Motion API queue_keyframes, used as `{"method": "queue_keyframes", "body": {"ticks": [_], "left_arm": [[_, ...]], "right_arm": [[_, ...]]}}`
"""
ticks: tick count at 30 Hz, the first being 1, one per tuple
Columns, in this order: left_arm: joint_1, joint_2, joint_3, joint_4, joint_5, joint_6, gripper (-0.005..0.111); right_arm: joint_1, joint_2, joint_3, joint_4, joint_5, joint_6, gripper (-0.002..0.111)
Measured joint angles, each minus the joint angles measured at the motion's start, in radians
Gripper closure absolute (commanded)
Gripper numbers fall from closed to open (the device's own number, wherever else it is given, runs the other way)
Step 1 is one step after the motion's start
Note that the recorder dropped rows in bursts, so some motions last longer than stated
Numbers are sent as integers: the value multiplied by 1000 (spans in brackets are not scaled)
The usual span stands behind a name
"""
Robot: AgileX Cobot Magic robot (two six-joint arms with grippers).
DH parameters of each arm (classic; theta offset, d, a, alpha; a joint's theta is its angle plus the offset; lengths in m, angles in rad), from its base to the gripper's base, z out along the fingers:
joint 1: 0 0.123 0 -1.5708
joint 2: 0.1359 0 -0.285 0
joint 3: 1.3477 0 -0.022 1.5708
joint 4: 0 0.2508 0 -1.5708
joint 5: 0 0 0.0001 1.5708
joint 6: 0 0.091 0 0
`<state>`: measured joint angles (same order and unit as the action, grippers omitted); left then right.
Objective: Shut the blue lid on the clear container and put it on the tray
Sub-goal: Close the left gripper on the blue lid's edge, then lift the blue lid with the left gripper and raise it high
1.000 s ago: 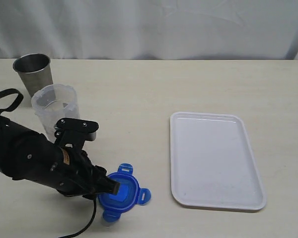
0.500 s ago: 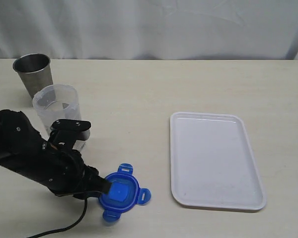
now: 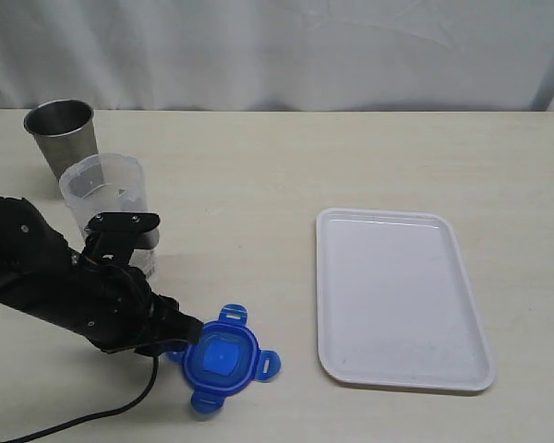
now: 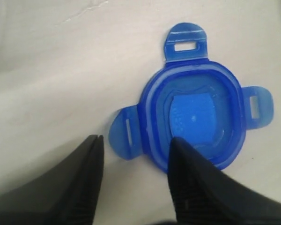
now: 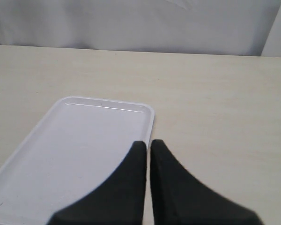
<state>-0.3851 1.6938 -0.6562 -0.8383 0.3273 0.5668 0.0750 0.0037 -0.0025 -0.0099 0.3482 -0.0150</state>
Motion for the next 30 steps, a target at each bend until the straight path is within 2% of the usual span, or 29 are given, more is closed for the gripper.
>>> {"method": "queue_keyframes", "body": {"ticks": [15,30], "left_arm": [[0,70,0,-21,-41,18,65],[0,116,-28,-115,-1,63,65]], "right_arm": [[0,0,0,0,0,0,104],[0,0,0,0,0,0,104]]}}
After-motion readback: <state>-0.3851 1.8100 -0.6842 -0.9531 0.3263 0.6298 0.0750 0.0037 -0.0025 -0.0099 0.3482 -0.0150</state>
